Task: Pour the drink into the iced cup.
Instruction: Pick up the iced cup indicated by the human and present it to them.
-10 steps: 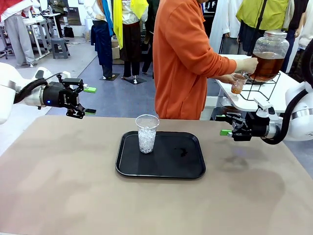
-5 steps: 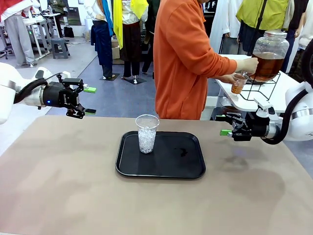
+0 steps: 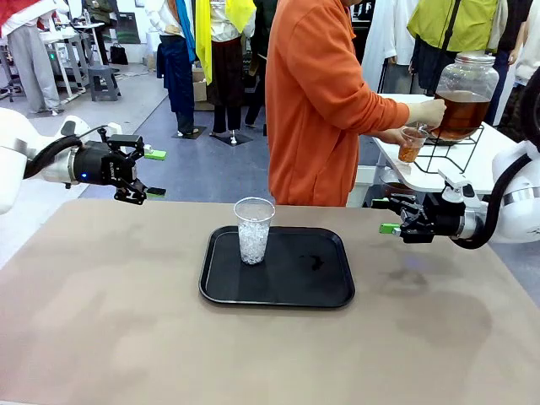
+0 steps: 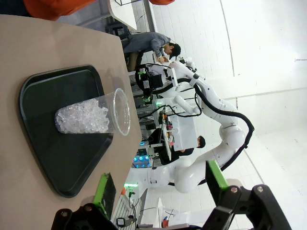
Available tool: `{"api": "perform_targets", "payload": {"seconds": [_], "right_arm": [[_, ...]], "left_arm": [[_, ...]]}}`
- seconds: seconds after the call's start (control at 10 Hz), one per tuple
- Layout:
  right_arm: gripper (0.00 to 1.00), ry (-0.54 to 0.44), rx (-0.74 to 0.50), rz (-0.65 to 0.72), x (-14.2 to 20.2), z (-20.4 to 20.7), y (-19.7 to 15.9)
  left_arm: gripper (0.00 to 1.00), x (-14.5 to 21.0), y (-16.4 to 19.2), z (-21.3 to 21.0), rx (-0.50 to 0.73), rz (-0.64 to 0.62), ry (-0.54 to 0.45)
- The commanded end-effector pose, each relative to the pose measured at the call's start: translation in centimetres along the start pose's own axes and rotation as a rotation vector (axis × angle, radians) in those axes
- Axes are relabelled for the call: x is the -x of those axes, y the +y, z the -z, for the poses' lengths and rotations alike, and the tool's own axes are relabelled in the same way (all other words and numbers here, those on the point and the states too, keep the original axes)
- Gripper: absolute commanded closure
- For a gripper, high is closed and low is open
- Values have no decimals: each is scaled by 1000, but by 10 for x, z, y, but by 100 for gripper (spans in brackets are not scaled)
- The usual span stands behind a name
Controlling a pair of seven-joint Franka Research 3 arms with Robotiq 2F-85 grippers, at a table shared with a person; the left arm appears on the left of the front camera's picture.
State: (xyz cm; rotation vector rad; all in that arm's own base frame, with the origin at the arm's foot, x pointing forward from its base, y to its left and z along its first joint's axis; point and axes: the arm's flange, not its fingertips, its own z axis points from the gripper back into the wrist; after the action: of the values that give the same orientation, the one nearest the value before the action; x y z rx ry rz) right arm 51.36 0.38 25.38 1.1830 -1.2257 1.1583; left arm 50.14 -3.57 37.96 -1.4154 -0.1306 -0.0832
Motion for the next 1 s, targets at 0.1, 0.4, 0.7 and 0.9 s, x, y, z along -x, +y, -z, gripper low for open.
{"api": "perform_targets", "payload": {"seconds": [0.1,0.4,0.7,0.9], "right_arm": [[0,2,-5,-1,-5,3,-3],[0,2,-5,-1,-5,3,-3],[0,2,-5,-1,-5,3,-3],[0,2,-5,-1,-5,3,-3]], "left_arm": [[0,2,-1,0,-3,18,-4],[0,2,-1,0,-3,18,-4],[0,2,-1,0,-3,18,-4],[0,2,-1,0,-3,18,-4]]}}
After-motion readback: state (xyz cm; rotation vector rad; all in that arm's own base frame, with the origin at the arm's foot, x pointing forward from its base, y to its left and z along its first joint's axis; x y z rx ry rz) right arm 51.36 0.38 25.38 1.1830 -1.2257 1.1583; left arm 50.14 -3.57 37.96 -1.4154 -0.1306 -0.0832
